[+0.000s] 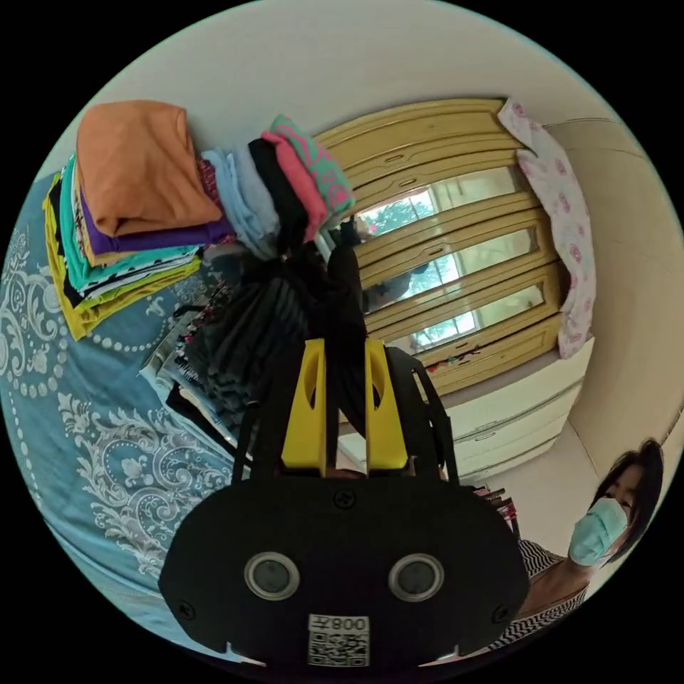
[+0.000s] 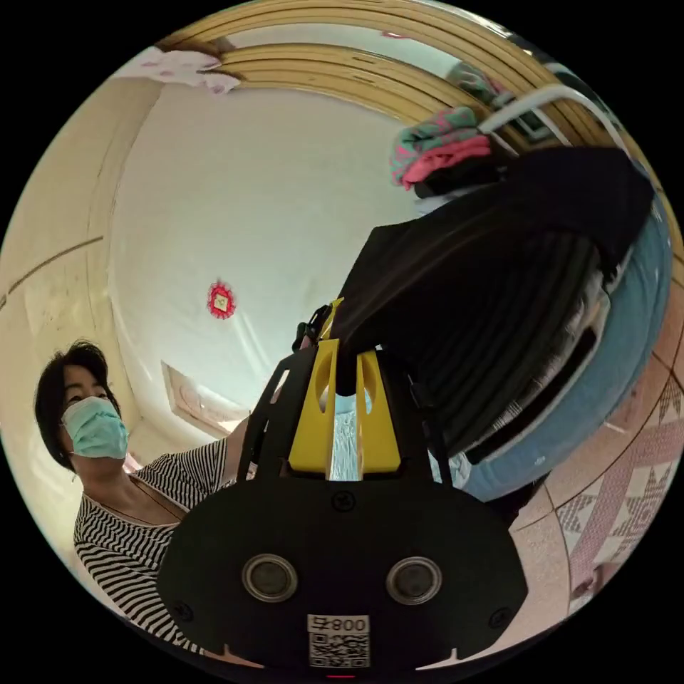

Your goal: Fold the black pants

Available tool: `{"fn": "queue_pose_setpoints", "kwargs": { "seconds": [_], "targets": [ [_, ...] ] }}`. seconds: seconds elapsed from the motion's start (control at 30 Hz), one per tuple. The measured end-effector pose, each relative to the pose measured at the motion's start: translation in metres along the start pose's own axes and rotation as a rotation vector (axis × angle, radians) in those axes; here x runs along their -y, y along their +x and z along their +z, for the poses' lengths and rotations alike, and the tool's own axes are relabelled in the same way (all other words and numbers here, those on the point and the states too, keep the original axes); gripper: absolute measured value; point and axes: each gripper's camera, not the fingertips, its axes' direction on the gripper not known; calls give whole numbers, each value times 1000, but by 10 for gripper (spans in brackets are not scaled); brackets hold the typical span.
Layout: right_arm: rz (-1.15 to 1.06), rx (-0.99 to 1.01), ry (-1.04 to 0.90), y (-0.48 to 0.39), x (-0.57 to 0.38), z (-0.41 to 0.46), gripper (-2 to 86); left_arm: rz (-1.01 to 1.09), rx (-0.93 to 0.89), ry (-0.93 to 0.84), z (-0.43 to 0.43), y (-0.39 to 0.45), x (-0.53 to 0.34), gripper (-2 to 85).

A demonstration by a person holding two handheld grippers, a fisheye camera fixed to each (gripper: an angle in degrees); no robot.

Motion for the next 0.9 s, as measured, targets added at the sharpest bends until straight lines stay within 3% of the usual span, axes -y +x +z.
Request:
{"fn": "queue_pose_setpoints", "kwargs": {
  "seconds": [0.07,0.13,0.4,0.57,0.7,0.77,0.83,0.9],
  "targets": [
    [118,-54,-37,27,-10,0,15,-22,-1,-19,27,-3,13,69],
    [163,52,-29,39,-18,-4,22,-54,-108,35,49,3,28,69],
    [173,41,46,9,3,-42,57,97,-15,129,98,79,77,54],
    [264,59,191,-4,-4,-75,33,275,84,63,155,143,101,25],
    [210,-35,293,-45,8,-104,8,393,257,-15,215,183,123,8],
    [110,-111,269,-75,30,-102,4,426,411,-36,239,193,133,5],
    [-54,-225,204,-119,70,-82,2,533,680,-72,271,202,141,1],
    [-171,-301,131,-149,104,-55,1,537,720,-69,287,203,146,0]
  ]
}}
